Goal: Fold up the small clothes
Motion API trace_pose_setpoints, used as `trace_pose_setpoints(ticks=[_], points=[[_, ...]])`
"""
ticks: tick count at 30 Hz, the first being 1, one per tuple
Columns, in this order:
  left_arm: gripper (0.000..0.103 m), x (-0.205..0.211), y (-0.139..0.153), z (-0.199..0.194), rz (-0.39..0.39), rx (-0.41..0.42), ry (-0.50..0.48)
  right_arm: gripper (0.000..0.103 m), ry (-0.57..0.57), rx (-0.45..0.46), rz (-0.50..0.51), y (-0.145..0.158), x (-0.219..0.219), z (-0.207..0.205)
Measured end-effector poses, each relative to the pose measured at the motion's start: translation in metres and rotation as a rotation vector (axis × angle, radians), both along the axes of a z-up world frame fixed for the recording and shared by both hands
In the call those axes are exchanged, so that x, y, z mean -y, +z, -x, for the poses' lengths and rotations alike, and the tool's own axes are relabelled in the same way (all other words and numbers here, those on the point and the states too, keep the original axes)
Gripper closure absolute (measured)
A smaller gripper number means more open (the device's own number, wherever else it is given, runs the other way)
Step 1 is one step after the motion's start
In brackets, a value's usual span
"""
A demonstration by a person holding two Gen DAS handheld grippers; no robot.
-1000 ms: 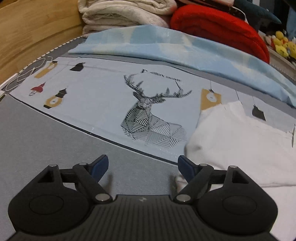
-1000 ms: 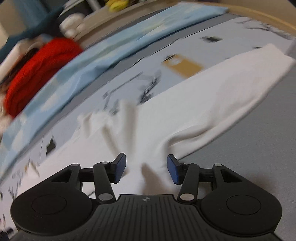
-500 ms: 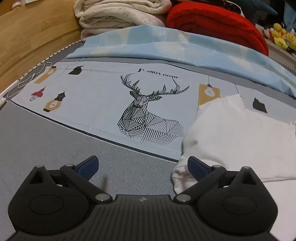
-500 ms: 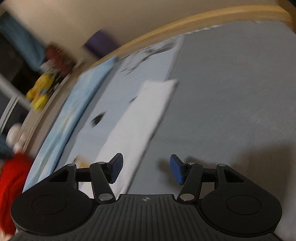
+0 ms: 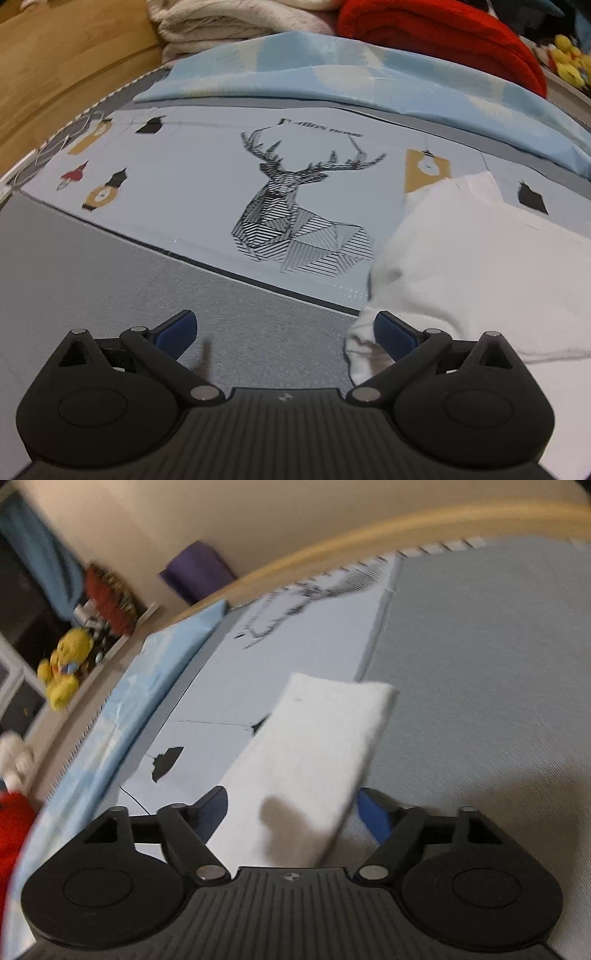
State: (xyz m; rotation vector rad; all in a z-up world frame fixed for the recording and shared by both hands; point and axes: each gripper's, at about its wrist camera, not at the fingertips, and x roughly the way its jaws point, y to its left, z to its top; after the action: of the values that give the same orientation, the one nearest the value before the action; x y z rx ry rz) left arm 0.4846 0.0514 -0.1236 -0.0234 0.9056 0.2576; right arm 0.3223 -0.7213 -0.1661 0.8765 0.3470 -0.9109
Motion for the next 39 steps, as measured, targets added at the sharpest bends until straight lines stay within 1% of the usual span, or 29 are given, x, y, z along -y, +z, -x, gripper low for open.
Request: trace_pose_setpoints(ticks=[1, 2, 3, 4, 5, 7, 10, 13, 16, 18, 19, 20, 21, 22, 23, 24, 26, 27, 28, 30, 32, 33, 34, 36, 37, 39], points=[[0.001, -0.003, 0.0, -0.001, 0.002, 0.0, 0.014, 0.038, 0.018, -0.037, 0.031, 0.001, 0.0, -0.008], [0.001, -0.005, 0.0, -0.002, 0.001, 0.001, 0.03, 0.054, 0.059, -0.079, 0.058, 0.001, 0.001, -0.017], [0.001, -0.008, 0.001, -0.003, -0.002, 0.0, 0.043, 0.098, 0.119, -0.119, 0.072, 0.002, 0.002, -0.027], [0.001, -0.009, 0.001, -0.003, -0.002, -0.002, 0.048, 0.096, 0.143, -0.146, 0.056, 0.004, 0.005, -0.034], [0.001, -0.011, 0.002, -0.003, -0.001, -0.003, 0.053, 0.096, 0.133, -0.159, 0.063, 0.009, 0.004, -0.037], [0.001, -0.015, 0.003, -0.003, 0.01, -0.002, 0.06, 0.096, 0.13, -0.151, 0.148, 0.031, -0.008, -0.042], [0.001, -0.019, 0.008, -0.001, 0.036, 0.005, 0.063, 0.096, 0.193, -0.14, 0.314, 0.075, -0.045, -0.059], [0.001, -0.024, 0.014, 0.003, 0.058, 0.023, 0.071, 0.096, 0.321, -0.095, 0.504, 0.127, -0.111, -0.084], [0.001, -0.032, 0.02, 0.006, 0.081, 0.04, 0.096, 0.096, 0.487, -0.002, 0.669, 0.171, -0.203, -0.102], [0.001, -0.039, 0.023, 0.007, 0.102, 0.049, 0.123, 0.096, 0.641, 0.102, 0.732, 0.185, -0.279, -0.108], [0.001, -0.042, 0.025, 0.008, 0.112, 0.05, 0.134, 0.095, 0.714, 0.153, 0.734, 0.186, -0.313, -0.109], [0.001, -0.047, 0.025, 0.008, 0.125, 0.049, 0.15, 0.094, 0.806, 0.193, 0.721, 0.18, -0.354, -0.111], [0.001, -0.05, 0.026, 0.008, 0.137, 0.05, 0.161, 0.091, 0.893, 0.208, 0.698, 0.17, -0.387, -0.114], [0.001, -0.053, 0.026, 0.009, 0.148, 0.049, 0.168, 0.074, 0.993, 0.209, 0.661, 0.156, -0.416, -0.118], [0.001, -0.056, 0.026, 0.009, 0.156, 0.043, 0.173, 0.059, 1.111, 0.169, 0.597, 0.135, -0.446, -0.123], [0.001, -0.058, 0.025, 0.01, 0.159, 0.042, 0.173, 0.04, 1.208, 0.078, 0.53, 0.109, -0.472, -0.128], [0.001, -0.06, 0.026, 0.012, 0.143, 0.04, 0.166, 0.044, 1.328, -0.1, 0.446, 0.063, -0.503, -0.123], [0.001, -0.061, 0.027, 0.013, 0.131, 0.041, 0.16, 0.046, 1.36, -0.148, 0.447, 0.051, -0.505, -0.116], [0.001, -0.062, 0.028, 0.014, 0.126, 0.046, 0.151, 0.046, 1.356, -0.162, 0.46, 0.046, -0.502, -0.105], [0.001, -0.063, 0.031, 0.017, 0.122, 0.058, 0.132, 0.044, 1.269, -0.165, 0.457, 0.053, -0.471, -0.088], [0.001, -0.063, 0.032, 0.019, 0.125, 0.063, 0.123, 0.043, 1.134, -0.155, 0.421, 0.066, -0.427, -0.076], [0.001, -0.063, 0.033, 0.019, 0.13, 0.063, 0.118, 0.043, 1.041, -0.154, 0.404, 0.076, -0.401, -0.071], [0.001, -0.062, 0.033, 0.018, 0.134, 0.063, 0.115, 0.043, 0.974, -0.152, 0.392, 0.082, -0.385, -0.067], [0.001, -0.059, 0.033, 0.017, 0.141, 0.065, 0.111, 0.043, 0.848, -0.134, 0.371, 0.088, -0.345, -0.059], [0.001, -0.056, 0.033, 0.017, 0.142, 0.065, 0.107, 0.043, 0.79, -0.133, 0.363, 0.088, -0.33, -0.057], [0.001, -0.05, 0.031, 0.017, 0.139, 0.059, 0.09, 0.043, 0.737, -0.143, 0.336, 0.075, -0.314, -0.053]])
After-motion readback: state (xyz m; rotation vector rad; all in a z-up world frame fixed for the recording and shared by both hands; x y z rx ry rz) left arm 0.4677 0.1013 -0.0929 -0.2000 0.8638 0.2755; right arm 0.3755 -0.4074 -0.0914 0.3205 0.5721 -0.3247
